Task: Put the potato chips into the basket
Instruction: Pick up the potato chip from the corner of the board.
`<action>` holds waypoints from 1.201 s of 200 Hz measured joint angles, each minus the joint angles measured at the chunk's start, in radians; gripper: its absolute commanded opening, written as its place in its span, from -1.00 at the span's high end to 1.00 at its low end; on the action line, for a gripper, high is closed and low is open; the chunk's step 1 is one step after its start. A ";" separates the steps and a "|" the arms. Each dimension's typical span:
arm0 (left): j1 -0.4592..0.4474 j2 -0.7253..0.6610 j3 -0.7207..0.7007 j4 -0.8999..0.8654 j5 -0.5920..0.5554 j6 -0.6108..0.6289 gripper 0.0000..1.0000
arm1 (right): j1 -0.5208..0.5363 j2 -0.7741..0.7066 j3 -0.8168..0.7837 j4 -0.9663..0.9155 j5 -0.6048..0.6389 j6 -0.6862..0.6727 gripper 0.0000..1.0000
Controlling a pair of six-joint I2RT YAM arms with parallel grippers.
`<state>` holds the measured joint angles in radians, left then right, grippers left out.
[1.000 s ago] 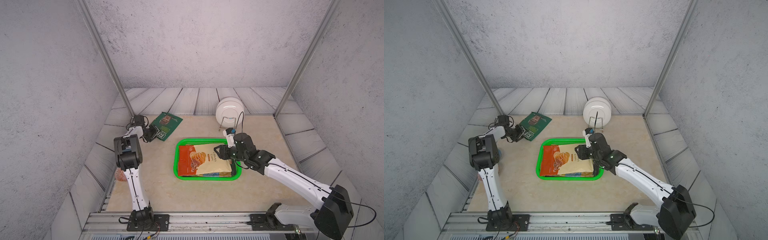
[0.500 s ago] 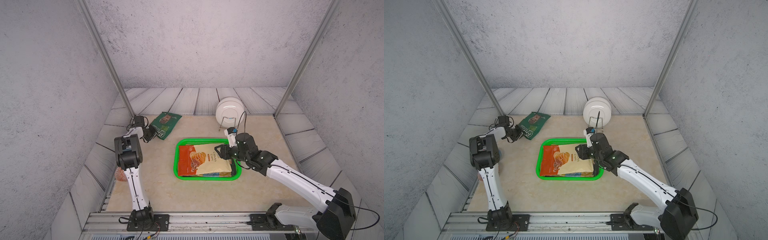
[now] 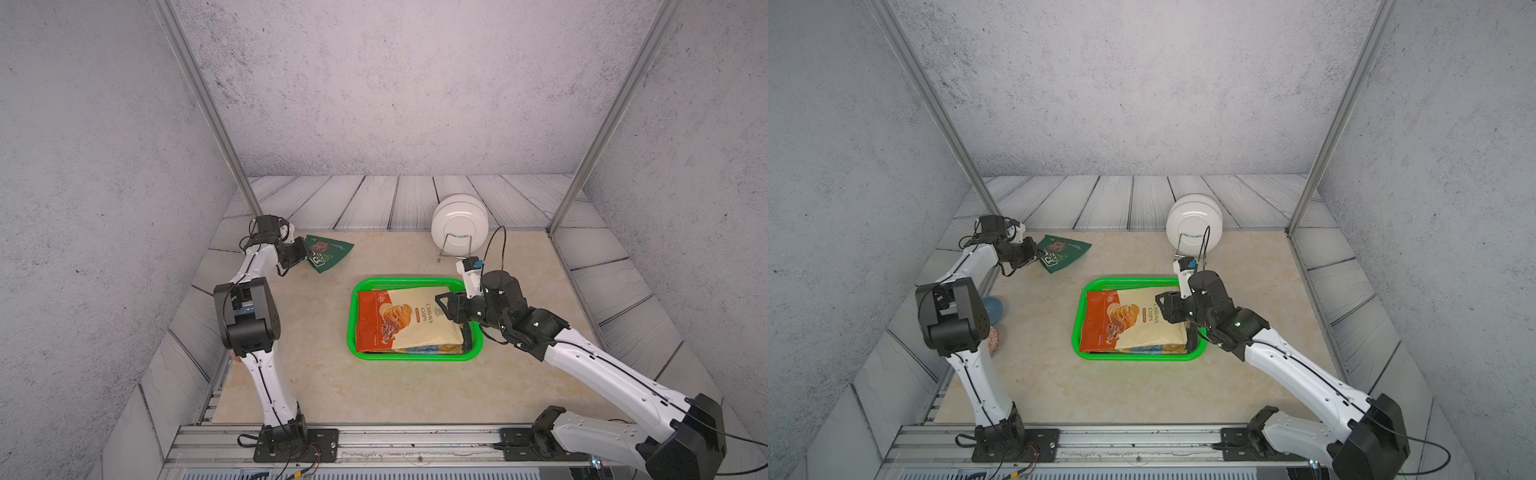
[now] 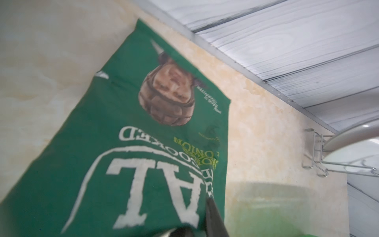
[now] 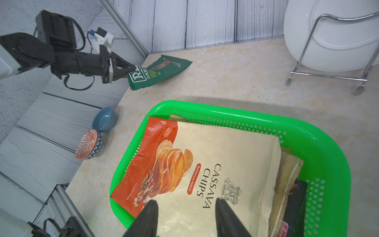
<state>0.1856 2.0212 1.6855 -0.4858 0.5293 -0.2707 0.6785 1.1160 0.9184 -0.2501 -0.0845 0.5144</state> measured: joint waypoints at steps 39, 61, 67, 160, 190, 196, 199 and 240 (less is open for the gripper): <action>0.000 -0.146 0.000 -0.071 0.017 0.118 1.00 | 0.000 -0.014 -0.015 0.000 0.013 0.000 0.01; 0.000 -0.224 0.000 -0.102 0.033 0.161 1.00 | 0.000 -0.021 -0.017 0.000 0.021 0.000 0.01; 0.000 -0.246 0.000 -0.112 0.043 0.171 1.00 | 0.000 -0.027 -0.017 -0.002 0.025 0.000 0.01; -0.152 -0.393 0.150 -0.582 0.295 0.503 1.00 | -0.001 -0.132 -0.015 -0.108 0.149 -0.014 0.00; -0.249 -0.490 0.049 -0.703 0.379 0.626 1.00 | -0.008 -0.149 -0.003 -0.169 0.200 -0.018 0.00; -0.268 -0.514 0.023 -0.720 0.395 0.646 1.00 | -0.009 -0.157 -0.003 -0.177 0.207 -0.018 0.00; -0.275 -0.523 0.012 -0.728 0.400 0.654 1.00 | -0.010 -0.161 -0.003 -0.179 0.210 -0.018 -0.01; -0.377 -0.646 -0.142 -0.768 0.474 0.756 1.00 | -0.012 -0.209 -0.008 -0.187 0.226 -0.018 0.00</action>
<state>-0.1917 1.3750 1.5440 -1.2533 1.0035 0.4850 0.6662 0.9066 0.9108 -0.4366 0.1417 0.4969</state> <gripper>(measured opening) 0.122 0.502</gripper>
